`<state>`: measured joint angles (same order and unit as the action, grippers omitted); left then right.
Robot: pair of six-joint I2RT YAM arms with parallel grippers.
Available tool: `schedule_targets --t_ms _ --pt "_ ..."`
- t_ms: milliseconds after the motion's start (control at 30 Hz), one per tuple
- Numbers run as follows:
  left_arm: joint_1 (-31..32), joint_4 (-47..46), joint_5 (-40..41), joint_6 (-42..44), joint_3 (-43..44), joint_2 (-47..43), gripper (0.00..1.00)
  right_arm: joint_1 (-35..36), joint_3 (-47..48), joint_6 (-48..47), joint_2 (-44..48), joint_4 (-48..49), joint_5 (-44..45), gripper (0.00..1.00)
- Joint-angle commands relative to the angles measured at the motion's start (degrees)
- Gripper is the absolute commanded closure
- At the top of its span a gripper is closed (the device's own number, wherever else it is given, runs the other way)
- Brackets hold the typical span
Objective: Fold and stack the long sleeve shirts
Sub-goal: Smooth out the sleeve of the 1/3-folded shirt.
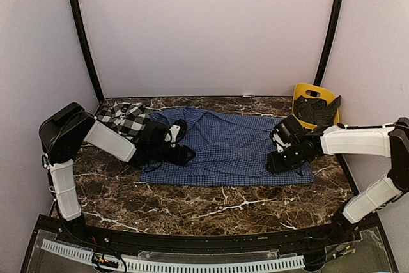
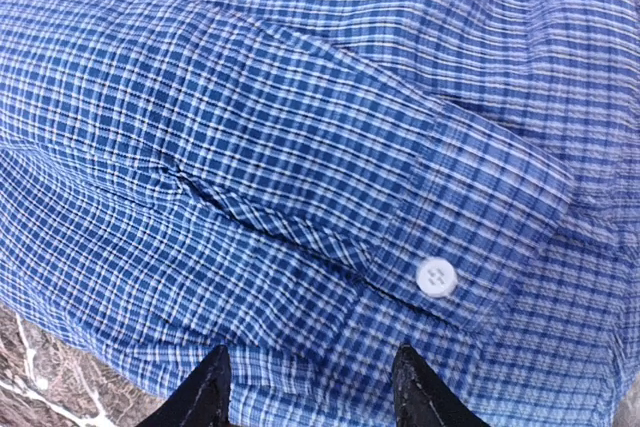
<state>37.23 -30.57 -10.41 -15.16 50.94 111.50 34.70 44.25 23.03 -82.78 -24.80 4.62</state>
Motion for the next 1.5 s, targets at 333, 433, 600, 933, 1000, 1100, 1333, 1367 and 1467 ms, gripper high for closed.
schedule_targets --t_ms 333,433,600,933,1000,1100,1333,1367,1467 --pt "-0.4 -4.3 -0.6 0.2 -7.5 -12.9 0.26 -1.4 0.5 8.1 -0.9 -8.0 7.1 0.46" --pt "-0.4 -4.3 -0.6 0.5 -8.3 -14.3 0.25 -2.4 -0.5 8.3 -1.4 -6.8 6.6 0.48" --pt "-0.4 -4.3 -0.9 0.5 -8.9 -14.7 0.25 -4.2 -2.6 7.4 -1.7 -3.8 3.5 0.54" --pt "-0.4 -3.8 0.3 1.2 -9.8 -15.7 0.25 -5.3 -4.0 7.0 1.9 -1.5 -0.8 0.91" --pt "-0.4 -3.6 0.7 1.6 -10.1 -15.9 0.25 -5.6 -3.9 7.0 2.6 -1.8 -1.0 1.00" --pt "-0.4 -3.0 1.3 2.1 -10.3 -16.2 0.25 -5.8 -3.1 7.0 3.5 -3.2 -0.3 1.00" --pt "-0.4 0.2 3.3 4.6 -10.2 -18.4 0.25 -6.3 1.3 7.6 6.0 -12.9 3.0 1.00" --pt "-0.4 0.9 3.6 5.0 -10.2 -18.7 0.25 -6.4 1.9 7.6 6.4 -14.2 2.6 1.00" --pt "-0.5 2.7 4.7 7.0 -10.2 -19.7 0.25 -6.4 3.3 8.0 7.4 -17.2 1.5 1.00"
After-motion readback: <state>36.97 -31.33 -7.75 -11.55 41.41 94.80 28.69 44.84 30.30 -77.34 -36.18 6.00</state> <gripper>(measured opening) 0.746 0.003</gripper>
